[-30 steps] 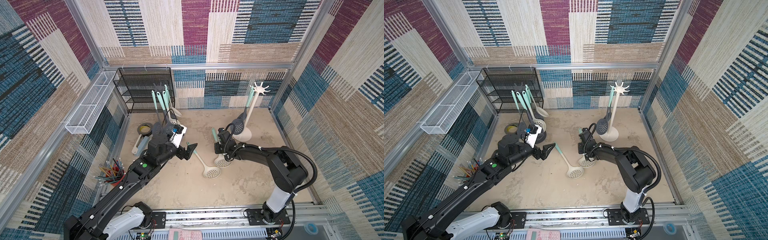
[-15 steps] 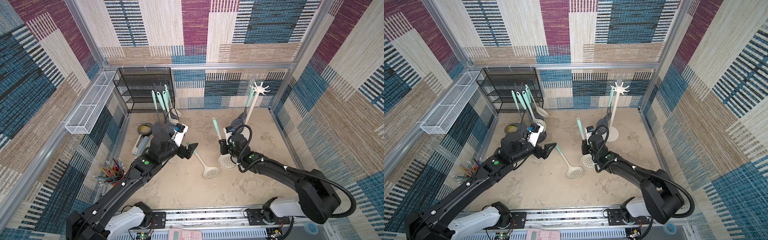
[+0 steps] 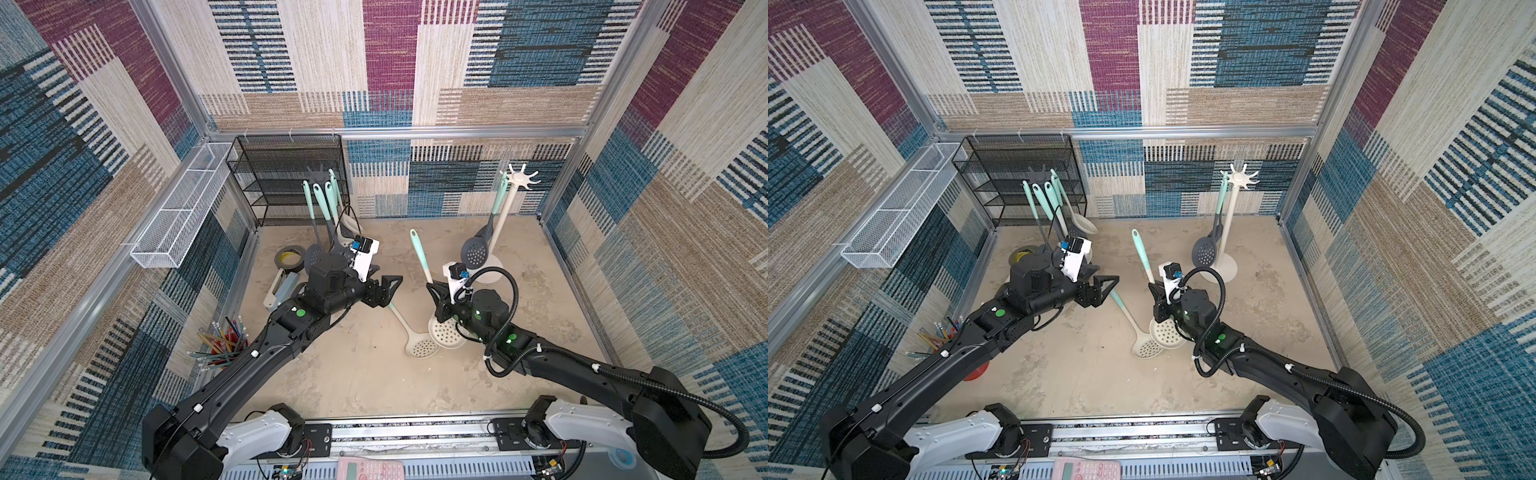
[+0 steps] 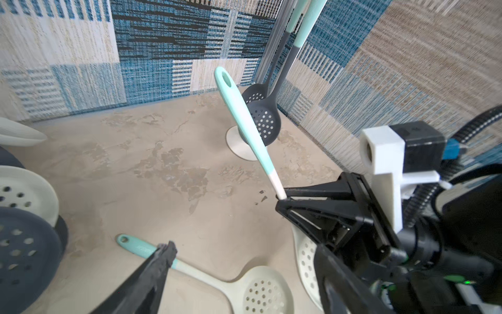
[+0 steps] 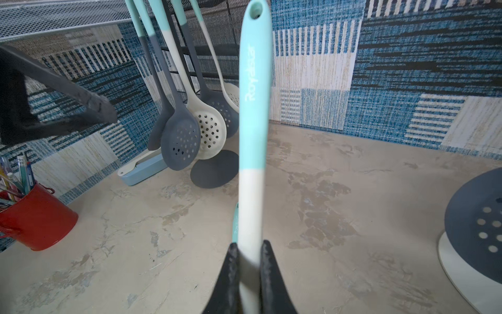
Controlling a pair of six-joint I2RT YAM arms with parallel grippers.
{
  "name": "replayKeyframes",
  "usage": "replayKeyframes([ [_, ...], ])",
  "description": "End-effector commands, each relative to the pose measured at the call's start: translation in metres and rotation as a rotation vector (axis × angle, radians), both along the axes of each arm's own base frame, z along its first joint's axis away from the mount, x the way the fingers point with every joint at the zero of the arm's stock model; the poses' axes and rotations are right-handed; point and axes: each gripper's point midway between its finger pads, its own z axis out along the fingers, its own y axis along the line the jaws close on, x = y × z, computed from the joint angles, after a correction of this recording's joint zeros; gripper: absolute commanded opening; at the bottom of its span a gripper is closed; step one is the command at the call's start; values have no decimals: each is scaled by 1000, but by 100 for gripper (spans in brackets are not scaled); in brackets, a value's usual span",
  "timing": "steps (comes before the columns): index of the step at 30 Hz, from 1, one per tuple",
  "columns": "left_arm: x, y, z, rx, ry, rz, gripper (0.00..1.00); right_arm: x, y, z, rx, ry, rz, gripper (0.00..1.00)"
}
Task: Hang the skimmer on the kitchen utensil rack
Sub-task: Pick up the skimmer from the center of the board.
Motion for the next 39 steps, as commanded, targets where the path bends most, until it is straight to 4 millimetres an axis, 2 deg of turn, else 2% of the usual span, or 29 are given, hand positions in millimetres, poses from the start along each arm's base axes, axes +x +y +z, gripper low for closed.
replayKeyframes([
  [1, 2, -12, 18, -113, 28, -16, 81, 1, -6, 29, 86, -81, -44, 2],
  [7, 7, -30, 39, -250, -22, -46, 79, -5, -6, 44, 113, -105, -21, 2],
  [12, 7, -47, 60, -337, -92, -99, 75, -7, 1, 46, 120, -101, 11, 2],
  [20, 26, -64, 56, -340, -165, -106, 71, -13, 16, 53, 144, -95, 68, 2],
  [23, 32, -69, 56, -344, -191, -115, 66, -15, 21, 56, 147, -94, 81, 2],
  [25, 35, -73, 57, -360, -200, -123, 62, -14, 23, 56, 140, -90, 80, 3],
  [29, 33, -82, 60, -386, -221, -176, 30, -13, 26, 54, 121, -77, 80, 3],
  [30, 32, -83, 66, -406, -246, -187, 24, -13, 26, 54, 117, -76, 80, 3],
  [34, 29, -86, 68, -422, -257, -217, 1, -11, 26, 53, 96, -69, 72, 6],
  [39, 27, -87, 72, -446, -256, -234, 0, -11, 25, 50, 77, -65, 62, 22],
])
